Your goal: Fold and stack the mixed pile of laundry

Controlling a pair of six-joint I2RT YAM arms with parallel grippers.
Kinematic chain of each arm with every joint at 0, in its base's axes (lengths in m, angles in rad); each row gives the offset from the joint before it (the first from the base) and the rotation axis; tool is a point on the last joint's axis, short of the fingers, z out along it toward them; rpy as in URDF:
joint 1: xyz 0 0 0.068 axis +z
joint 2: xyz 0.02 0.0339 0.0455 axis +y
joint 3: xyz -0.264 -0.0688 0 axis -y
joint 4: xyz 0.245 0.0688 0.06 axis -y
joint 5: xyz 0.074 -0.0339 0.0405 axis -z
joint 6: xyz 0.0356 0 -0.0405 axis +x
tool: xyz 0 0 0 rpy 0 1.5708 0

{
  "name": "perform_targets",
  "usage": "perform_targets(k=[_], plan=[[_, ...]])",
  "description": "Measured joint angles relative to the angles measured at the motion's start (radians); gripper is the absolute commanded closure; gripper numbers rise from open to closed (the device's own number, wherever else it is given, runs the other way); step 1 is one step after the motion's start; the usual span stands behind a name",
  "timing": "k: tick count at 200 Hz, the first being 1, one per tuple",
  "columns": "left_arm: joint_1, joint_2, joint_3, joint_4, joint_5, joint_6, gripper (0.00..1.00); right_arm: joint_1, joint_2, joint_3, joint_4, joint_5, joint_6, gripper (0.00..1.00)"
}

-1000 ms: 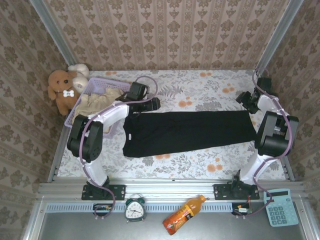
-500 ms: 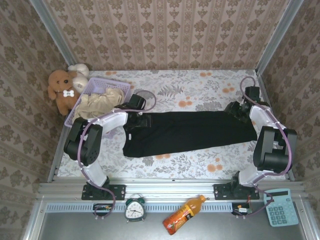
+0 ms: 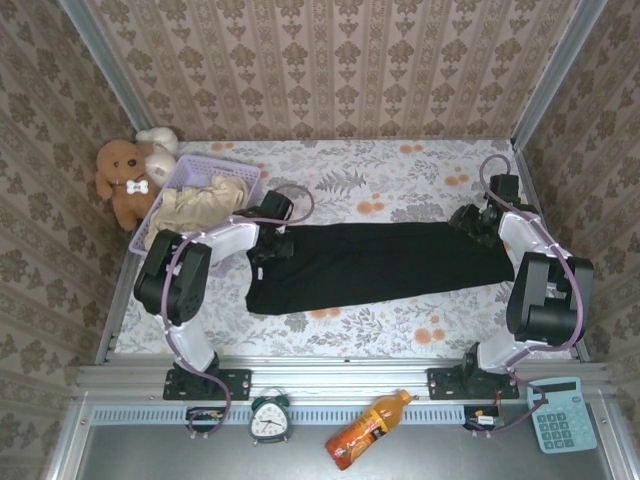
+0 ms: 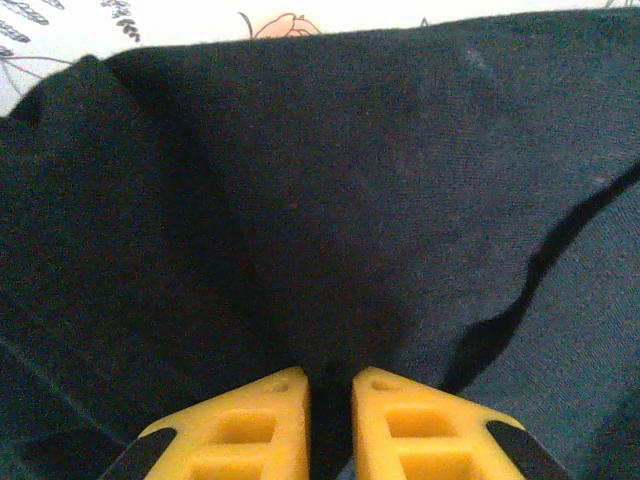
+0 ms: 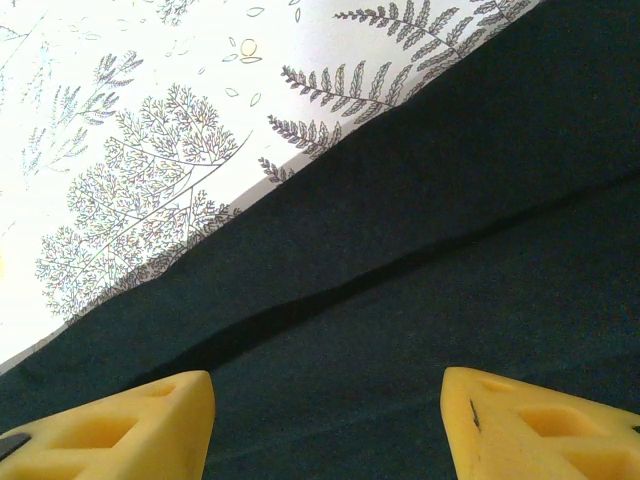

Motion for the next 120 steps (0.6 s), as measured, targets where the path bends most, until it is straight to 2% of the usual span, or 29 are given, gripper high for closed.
perform_targets(k=[32,44,55,78,84,104,111,120], plan=[[-0.018,-0.050,0.045,-0.083,-0.036,0.019,0.82,0.002,0.000,0.000,0.000,0.000,0.003,0.37],[-0.037,-0.072,0.064,-0.108,-0.059,0.027,0.85,0.003,0.000,0.000,0.000,0.000,0.003,0.37],[-0.061,-0.094,0.078,-0.124,-0.079,0.034,0.91,0.008,0.000,0.000,0.000,-0.001,0.003,0.37],[-0.094,-0.125,0.085,-0.128,-0.106,0.052,0.92,0.020,0.000,0.000,0.000,0.000,0.004,0.37],[-0.094,-0.126,0.085,-0.127,-0.106,0.052,0.88,0.024,0.000,0.000,0.000,-0.001,0.004,0.37],[-0.085,-0.125,0.085,-0.127,-0.106,0.052,0.52,0.036,0.000,0.000,0.000,-0.001,0.004,0.37],[-0.084,-0.125,0.085,-0.127,-0.105,0.050,0.46,0.041,0.000,-0.001,0.000,-0.001,0.004,0.37],[-0.083,-0.124,0.084,-0.127,-0.098,0.042,0.43,0.043,0.000,-0.001,0.000,-0.001,0.004,0.37]])
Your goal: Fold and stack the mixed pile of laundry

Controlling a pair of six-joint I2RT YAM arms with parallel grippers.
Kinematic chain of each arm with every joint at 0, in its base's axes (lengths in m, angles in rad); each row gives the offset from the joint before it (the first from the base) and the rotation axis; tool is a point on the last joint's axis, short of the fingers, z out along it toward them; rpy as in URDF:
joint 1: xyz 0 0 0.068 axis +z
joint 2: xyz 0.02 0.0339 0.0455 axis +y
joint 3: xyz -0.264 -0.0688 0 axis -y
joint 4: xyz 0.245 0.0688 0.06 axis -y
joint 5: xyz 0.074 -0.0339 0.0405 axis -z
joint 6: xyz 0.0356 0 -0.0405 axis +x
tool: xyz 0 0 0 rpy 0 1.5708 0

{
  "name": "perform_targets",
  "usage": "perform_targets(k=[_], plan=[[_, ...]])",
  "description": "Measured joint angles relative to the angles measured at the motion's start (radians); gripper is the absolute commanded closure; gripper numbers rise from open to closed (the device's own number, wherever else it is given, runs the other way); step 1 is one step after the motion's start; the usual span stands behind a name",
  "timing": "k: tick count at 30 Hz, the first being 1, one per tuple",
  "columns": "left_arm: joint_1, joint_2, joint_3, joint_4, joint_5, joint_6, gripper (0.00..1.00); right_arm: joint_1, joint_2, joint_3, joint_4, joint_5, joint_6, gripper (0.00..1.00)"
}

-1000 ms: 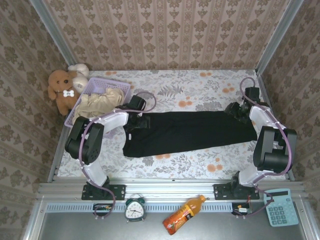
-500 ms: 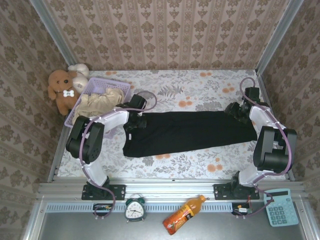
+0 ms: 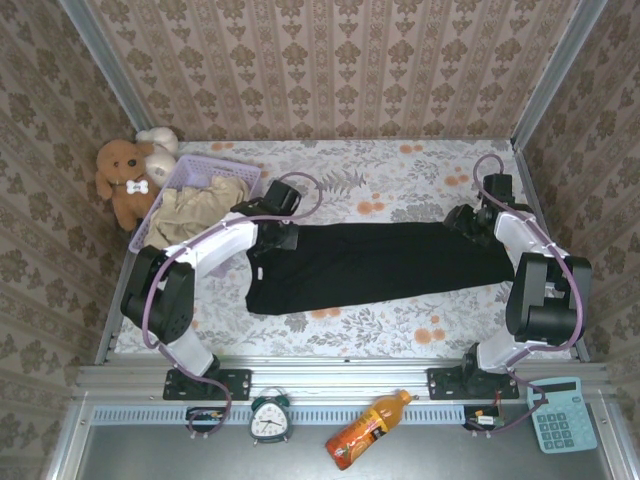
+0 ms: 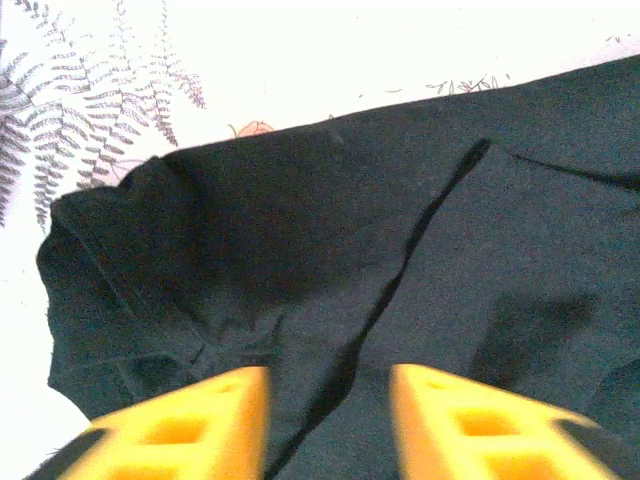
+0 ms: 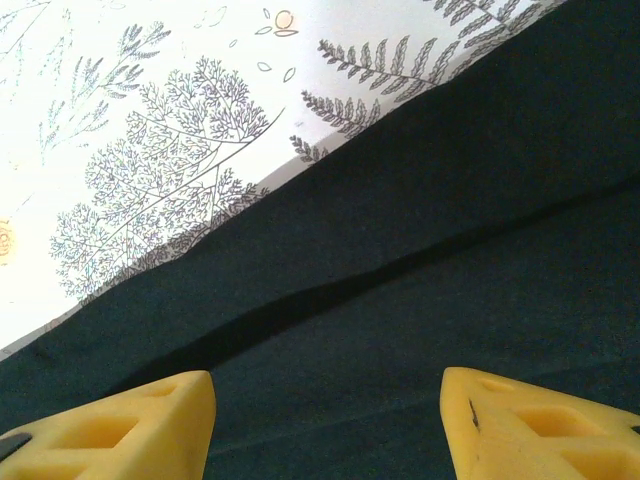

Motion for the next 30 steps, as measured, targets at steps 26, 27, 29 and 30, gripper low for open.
perform_targets(k=[26,27,29,30], plan=[[-0.051,-0.027,-0.129,-0.018,0.023,-0.081,0.64,0.009,0.000,-0.032,0.001,-0.003,0.003,0.36],[-0.050,-0.042,-0.135,-0.024,0.013,-0.084,0.61,0.009,0.001,-0.032,0.002,-0.003,0.003,0.36],[-0.040,-0.072,-0.164,-0.031,-0.006,-0.096,0.60,0.009,0.002,-0.032,0.003,-0.007,0.004,0.36],[-0.032,-0.080,-0.180,-0.031,-0.009,-0.101,0.60,0.010,0.003,-0.032,0.004,-0.008,0.004,0.36]])
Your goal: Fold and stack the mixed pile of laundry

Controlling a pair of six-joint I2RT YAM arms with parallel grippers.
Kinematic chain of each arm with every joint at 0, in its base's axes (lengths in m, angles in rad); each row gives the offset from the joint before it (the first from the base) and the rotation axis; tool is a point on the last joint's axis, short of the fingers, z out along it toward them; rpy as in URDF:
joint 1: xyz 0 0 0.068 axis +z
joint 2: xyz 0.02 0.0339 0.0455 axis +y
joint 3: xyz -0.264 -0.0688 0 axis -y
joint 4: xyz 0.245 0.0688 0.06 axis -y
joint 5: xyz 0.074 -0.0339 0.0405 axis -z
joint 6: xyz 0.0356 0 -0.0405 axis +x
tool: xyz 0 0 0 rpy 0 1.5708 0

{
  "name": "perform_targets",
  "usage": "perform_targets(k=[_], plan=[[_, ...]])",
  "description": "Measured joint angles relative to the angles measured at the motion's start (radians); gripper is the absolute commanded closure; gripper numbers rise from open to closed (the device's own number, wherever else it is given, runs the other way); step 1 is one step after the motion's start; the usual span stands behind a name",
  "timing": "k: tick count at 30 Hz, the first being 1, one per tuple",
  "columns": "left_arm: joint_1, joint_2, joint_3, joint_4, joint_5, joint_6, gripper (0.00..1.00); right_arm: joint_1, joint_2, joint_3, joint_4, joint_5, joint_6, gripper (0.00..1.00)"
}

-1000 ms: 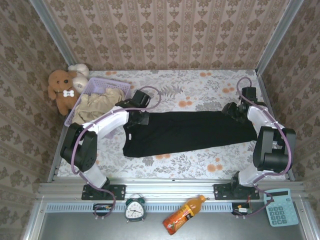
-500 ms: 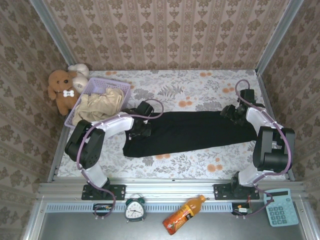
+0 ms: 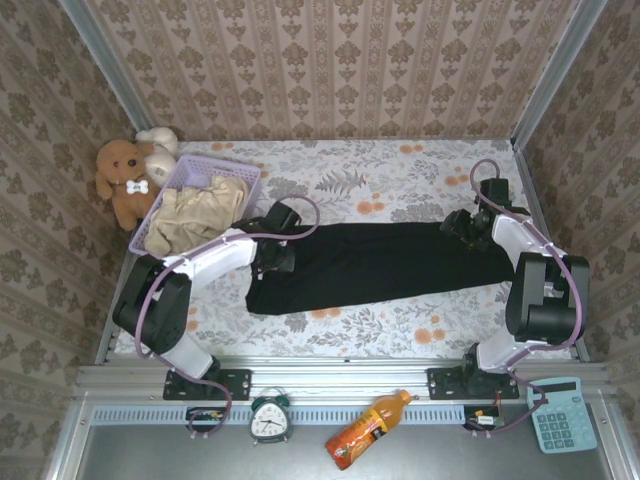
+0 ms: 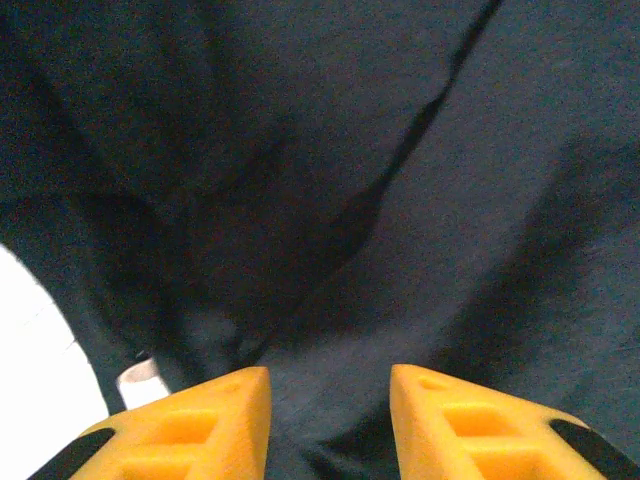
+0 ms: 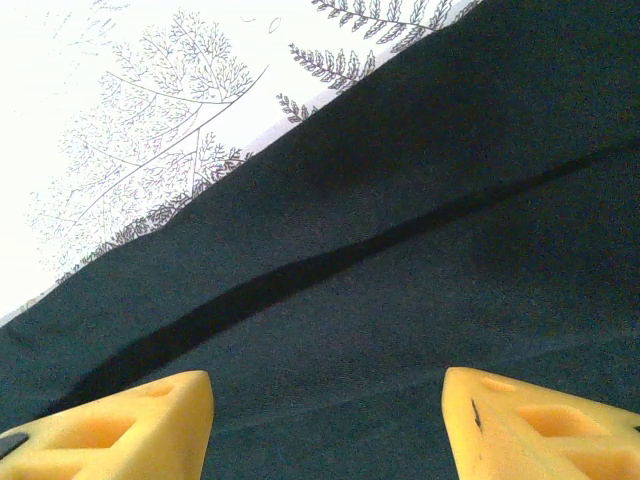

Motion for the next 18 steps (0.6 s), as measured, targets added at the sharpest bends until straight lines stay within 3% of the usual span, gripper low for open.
perform_targets(k=[7,18], plan=[[0.077,-0.004,-0.092,0.024,0.016,-0.037,0.63,0.001,0.003,-0.001,0.003,-0.014,0.004,0.36],[0.077,0.019,-0.092,0.113,0.080,-0.060,0.73,0.001,0.005,-0.001,0.003,-0.014,0.003,0.35]])
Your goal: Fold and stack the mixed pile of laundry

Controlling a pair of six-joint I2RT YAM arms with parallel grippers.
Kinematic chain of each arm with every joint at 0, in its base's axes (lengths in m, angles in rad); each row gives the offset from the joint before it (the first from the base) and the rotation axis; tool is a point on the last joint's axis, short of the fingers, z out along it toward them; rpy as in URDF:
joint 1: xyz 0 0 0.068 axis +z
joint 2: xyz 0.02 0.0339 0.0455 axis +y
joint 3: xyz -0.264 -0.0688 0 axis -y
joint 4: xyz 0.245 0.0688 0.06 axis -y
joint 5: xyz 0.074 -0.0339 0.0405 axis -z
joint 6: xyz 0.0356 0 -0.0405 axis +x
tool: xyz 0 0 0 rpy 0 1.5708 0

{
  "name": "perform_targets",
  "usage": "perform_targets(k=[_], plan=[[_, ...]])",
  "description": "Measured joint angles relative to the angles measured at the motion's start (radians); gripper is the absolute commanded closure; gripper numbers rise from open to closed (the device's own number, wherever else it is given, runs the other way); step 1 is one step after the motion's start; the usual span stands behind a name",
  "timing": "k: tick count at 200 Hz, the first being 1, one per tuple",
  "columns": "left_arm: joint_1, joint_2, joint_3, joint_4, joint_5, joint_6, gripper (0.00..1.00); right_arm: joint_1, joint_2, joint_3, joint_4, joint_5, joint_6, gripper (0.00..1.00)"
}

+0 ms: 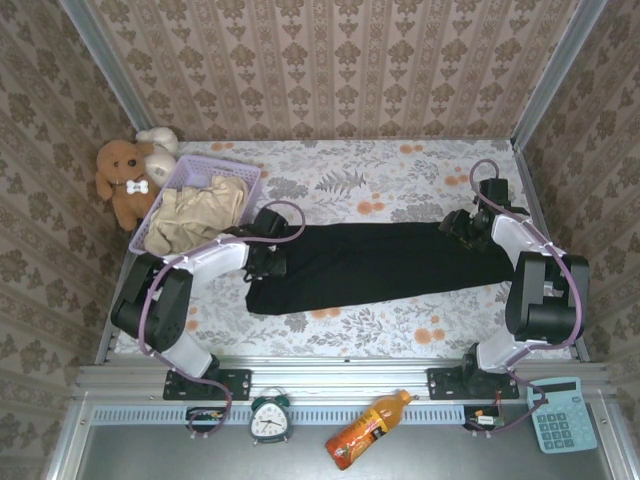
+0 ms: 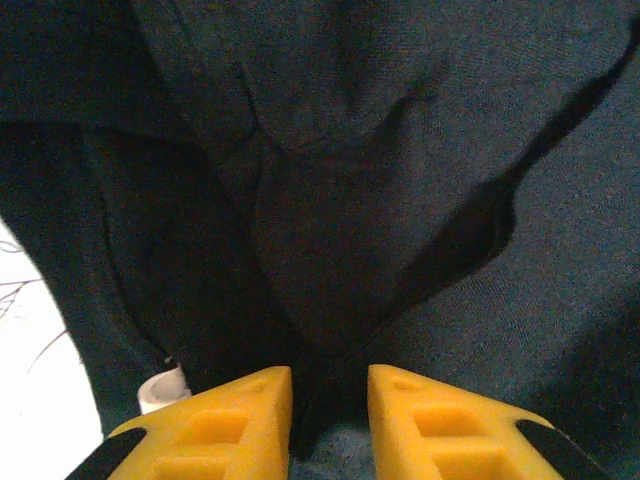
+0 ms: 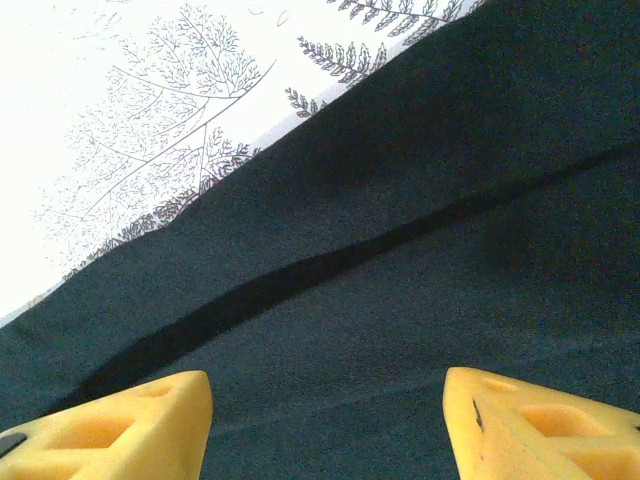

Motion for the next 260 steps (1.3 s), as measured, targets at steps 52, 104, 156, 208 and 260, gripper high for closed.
perform_targets(k=[52,104,156,208,260], plan=[[0.000,0.018,0.000,0.003,0.002,-0.005,0.83,0.000,0.012,0.000,0.000,0.000,0.000,0.35],[-0.006,0.000,0.019,-0.043,-0.016,0.010,1.00,0.000,0.013,0.000,0.000,0.000,0.000,0.35],[-0.061,-0.071,0.071,-0.133,-0.036,0.016,1.00,0.000,0.014,0.000,0.000,0.000,0.000,0.35],[-0.179,-0.124,0.160,-0.151,0.016,0.088,1.00,0.000,0.009,-0.014,0.000,0.000,0.000,0.35],[-0.370,-0.136,0.084,-0.067,0.244,0.236,0.29,0.000,-0.027,-0.040,-0.001,-0.003,0.000,0.34]])
